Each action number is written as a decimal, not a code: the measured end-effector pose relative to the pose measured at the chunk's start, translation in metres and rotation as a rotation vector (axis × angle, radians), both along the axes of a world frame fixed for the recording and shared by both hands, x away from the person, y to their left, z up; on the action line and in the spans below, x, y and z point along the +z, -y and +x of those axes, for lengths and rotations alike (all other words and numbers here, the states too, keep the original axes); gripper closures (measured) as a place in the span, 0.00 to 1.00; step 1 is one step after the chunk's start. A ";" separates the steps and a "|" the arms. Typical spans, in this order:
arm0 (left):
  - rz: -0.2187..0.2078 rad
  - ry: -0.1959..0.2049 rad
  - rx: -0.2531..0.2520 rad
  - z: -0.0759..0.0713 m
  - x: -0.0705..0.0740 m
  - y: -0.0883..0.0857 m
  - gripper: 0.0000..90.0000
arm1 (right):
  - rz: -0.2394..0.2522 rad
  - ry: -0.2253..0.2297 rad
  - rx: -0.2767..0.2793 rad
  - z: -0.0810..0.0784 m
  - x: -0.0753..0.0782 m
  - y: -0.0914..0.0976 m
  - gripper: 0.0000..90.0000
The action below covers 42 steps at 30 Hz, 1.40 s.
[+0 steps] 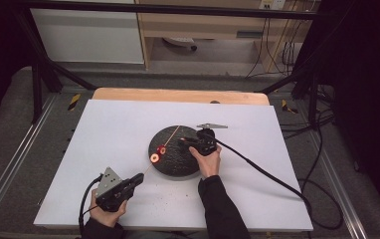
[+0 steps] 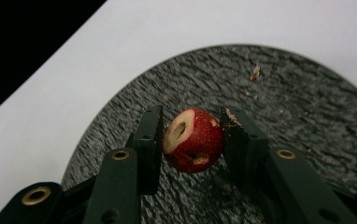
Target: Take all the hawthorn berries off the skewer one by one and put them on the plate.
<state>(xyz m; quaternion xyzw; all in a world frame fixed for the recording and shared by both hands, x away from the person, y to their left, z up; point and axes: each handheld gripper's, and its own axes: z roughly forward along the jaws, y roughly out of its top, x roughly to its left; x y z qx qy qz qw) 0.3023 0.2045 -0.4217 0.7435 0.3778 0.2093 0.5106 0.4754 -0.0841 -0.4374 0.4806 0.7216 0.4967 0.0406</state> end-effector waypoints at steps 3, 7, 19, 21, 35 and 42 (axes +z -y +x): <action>0.003 -0.001 -0.002 0.000 0.000 0.000 0.98 | -0.021 -0.016 0.005 -0.001 -0.006 -0.002 0.68; 0.003 -0.003 -0.002 0.000 0.000 0.001 0.98 | -0.047 -0.034 0.010 -0.001 -0.012 -0.004 0.68; 0.004 -0.003 -0.004 0.000 0.000 0.001 0.98 | -0.065 0.016 0.019 -0.007 -0.004 0.001 0.49; 0.005 -0.002 -0.004 0.000 0.000 0.002 0.98 | -0.047 0.028 0.024 -0.010 0.003 0.004 0.38; 0.011 -0.004 -0.008 -0.001 -0.001 0.004 0.98 | 0.058 0.090 0.138 -0.046 0.027 0.002 0.07; 0.013 -0.003 -0.010 -0.001 -0.001 0.005 0.98 | 0.076 0.106 0.163 -0.052 0.035 -0.011 0.10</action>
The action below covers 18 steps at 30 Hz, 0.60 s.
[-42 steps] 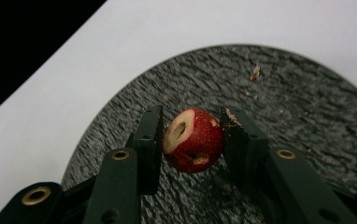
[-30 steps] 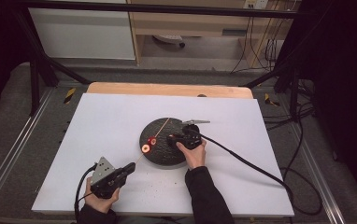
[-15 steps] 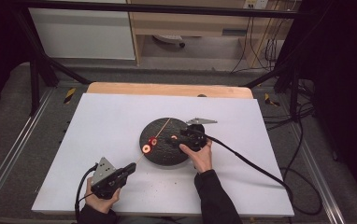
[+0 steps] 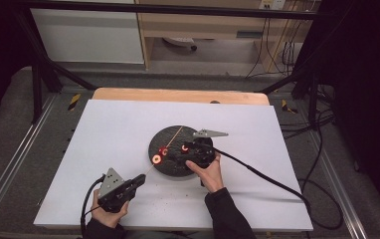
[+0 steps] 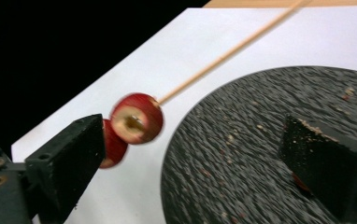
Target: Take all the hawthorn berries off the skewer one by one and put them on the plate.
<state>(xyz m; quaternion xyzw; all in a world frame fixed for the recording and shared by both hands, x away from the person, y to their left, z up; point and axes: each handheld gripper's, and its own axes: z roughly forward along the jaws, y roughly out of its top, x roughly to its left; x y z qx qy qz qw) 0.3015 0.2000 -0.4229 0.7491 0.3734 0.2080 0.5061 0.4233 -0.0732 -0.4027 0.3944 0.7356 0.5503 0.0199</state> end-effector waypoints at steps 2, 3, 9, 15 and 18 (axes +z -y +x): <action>-0.002 -0.001 -0.001 0.000 0.000 0.000 0.98 | 0.013 -0.005 0.003 0.000 0.002 -0.004 0.13; -0.001 -0.001 -0.001 0.000 0.000 0.000 0.98 | 0.011 -0.002 0.005 0.000 0.002 -0.006 0.14; -0.001 0.000 -0.001 0.000 0.000 0.001 0.98 | 0.039 -0.020 0.012 0.002 0.002 -0.015 0.27; 0.001 -0.004 -0.002 0.000 -0.001 0.002 0.98 | 0.062 -0.044 0.032 0.003 -0.001 -0.018 0.43; 0.003 -0.005 -0.003 0.000 -0.001 0.002 0.98 | 0.075 -0.053 0.045 0.003 -0.002 -0.018 0.50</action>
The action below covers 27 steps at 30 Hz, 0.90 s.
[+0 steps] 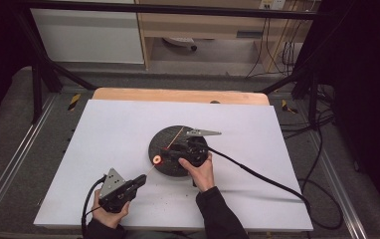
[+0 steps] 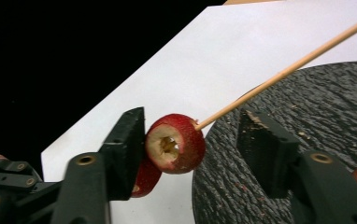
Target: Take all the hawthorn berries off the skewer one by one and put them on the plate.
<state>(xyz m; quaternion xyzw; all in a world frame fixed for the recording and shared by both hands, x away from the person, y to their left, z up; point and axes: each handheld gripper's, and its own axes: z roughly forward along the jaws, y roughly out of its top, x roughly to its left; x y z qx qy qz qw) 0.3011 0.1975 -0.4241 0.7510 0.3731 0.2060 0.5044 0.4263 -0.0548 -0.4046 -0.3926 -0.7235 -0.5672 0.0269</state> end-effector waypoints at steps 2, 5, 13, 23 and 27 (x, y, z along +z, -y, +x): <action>0.000 0.001 0.000 0.000 0.000 0.000 0.98 | 0.006 -0.009 0.007 0.000 0.000 0.000 0.55; -0.002 0.001 0.000 0.000 0.000 0.000 0.98 | 0.011 -0.013 0.019 0.000 0.000 0.000 0.61; -0.004 0.012 0.000 -0.001 0.002 0.000 0.98 | 0.037 -0.023 0.025 0.000 0.004 0.002 0.65; -0.005 0.025 0.003 -0.002 0.003 0.001 0.98 | 0.055 -0.028 0.008 0.005 0.008 0.004 0.67; -0.004 0.027 0.003 -0.002 0.003 0.001 0.98 | 0.059 -0.030 0.007 0.006 0.008 0.004 0.68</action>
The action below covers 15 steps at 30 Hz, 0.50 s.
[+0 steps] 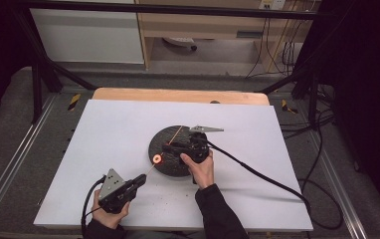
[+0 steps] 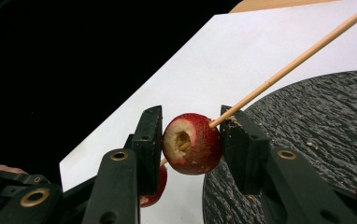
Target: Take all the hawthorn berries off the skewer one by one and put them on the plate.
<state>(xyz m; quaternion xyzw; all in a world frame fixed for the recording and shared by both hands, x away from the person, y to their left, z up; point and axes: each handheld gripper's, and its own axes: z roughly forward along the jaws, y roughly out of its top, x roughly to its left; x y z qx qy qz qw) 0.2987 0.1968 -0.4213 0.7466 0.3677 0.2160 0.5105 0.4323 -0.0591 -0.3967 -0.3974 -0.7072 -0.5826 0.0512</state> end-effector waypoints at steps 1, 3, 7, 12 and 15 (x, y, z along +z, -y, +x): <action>0.000 0.002 0.000 0.000 0.000 0.000 0.98 | 0.002 0.003 0.002 0.001 0.000 0.000 0.68; 0.000 0.004 0.000 -0.001 0.001 0.000 0.98 | 0.005 0.002 -0.005 0.001 0.002 0.001 0.68; -0.004 0.010 -0.001 -0.002 0.001 0.000 0.98 | 0.014 0.010 -0.027 0.003 0.006 0.004 0.69; -0.005 0.015 -0.002 -0.002 0.002 0.000 0.98 | 0.016 0.008 -0.039 0.007 0.010 0.007 0.70; -0.008 0.017 -0.001 -0.003 0.002 0.000 0.98 | 0.015 0.016 -0.061 0.010 0.013 0.010 0.70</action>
